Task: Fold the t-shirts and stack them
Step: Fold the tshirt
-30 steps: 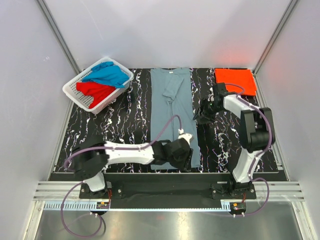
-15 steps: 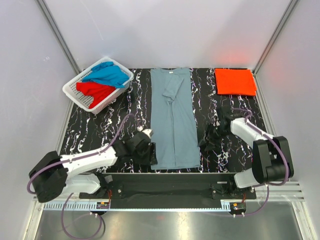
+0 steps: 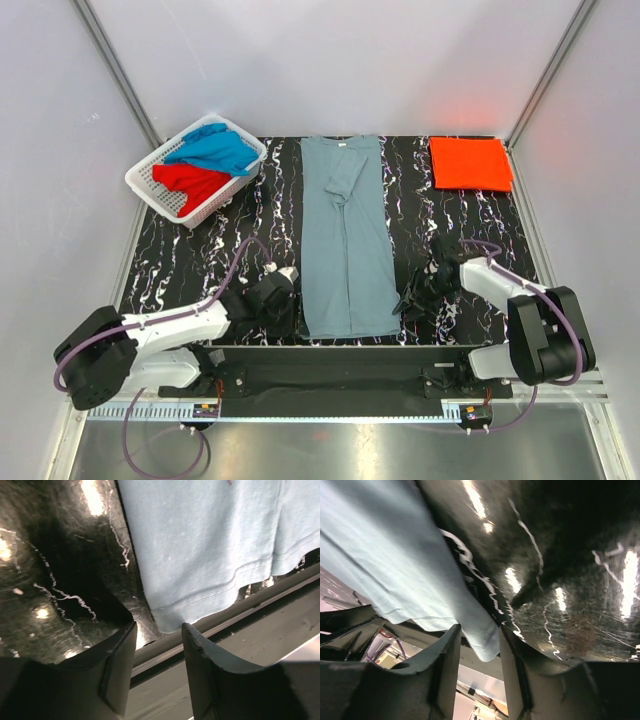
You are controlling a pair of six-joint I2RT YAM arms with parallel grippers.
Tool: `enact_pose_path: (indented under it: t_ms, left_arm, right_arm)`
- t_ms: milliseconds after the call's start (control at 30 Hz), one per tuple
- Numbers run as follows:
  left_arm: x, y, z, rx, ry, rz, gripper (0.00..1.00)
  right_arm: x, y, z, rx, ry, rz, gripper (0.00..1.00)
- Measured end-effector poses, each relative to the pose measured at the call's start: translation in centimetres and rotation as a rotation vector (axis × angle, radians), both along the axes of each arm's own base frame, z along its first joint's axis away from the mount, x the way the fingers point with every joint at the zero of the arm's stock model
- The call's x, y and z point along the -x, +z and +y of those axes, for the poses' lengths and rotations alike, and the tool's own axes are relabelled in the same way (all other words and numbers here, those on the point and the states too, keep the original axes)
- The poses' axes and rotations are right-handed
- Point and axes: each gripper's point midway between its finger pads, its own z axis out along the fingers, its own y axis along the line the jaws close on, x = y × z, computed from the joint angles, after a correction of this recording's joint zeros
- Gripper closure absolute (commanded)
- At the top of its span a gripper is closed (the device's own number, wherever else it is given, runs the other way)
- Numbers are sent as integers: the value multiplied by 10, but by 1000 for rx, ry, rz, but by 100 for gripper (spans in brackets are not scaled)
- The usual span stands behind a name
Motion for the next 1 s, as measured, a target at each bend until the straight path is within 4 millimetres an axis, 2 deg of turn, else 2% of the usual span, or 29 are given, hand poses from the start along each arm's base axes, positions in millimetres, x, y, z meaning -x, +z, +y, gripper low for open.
enact_pose_path:
  t_ms: [100, 200, 233, 333, 400, 500, 567, 600, 633, 733, 867, 1000]
  left_arm:
    - [1, -1, -2, 14, 6, 8, 63]
    - [1, -3, -4, 16, 11, 20, 77]
    - [2, -5, -4, 12, 14, 28, 86]
    - [2, -6, -4, 8, 18, 37, 97]
    - [2, -6, -4, 7, 19, 38, 100]
    - [3, -6, -2, -2, 20, 42, 100]
    - [4, -6, 0, -10, 21, 45, 90]
    - [5, -6, 2, -14, 22, 46, 79]
    - [5, -6, 3, -17, 21, 47, 75]
    - [7, -3, 4, -13, 31, 58, 54]
    - [8, 1, 6, -10, 36, 52, 48]
    - [9, 2, 7, -13, 38, 53, 47]
  right_arm:
    - [12, -8, 1, 0, -4, 18, 63]
    - [24, -15, 5, -4, 3, 46, 72]
    - [26, -16, 7, -9, 5, 50, 75]
    - [26, -17, 10, -15, 10, 44, 89]
    - [26, -16, 11, -15, 10, 41, 100]
    - [25, -14, 10, -3, 11, 24, 100]
    - [25, -12, 10, -1, 13, 6, 100]
    - [25, -11, 10, -2, 15, 1, 97]
    - [25, -11, 11, -3, 19, 0, 86]
    - [29, -13, 13, -2, 31, 5, 77]
    - [33, -12, 14, -2, 48, 1, 71]
    - [33, -11, 14, -2, 50, -12, 71]
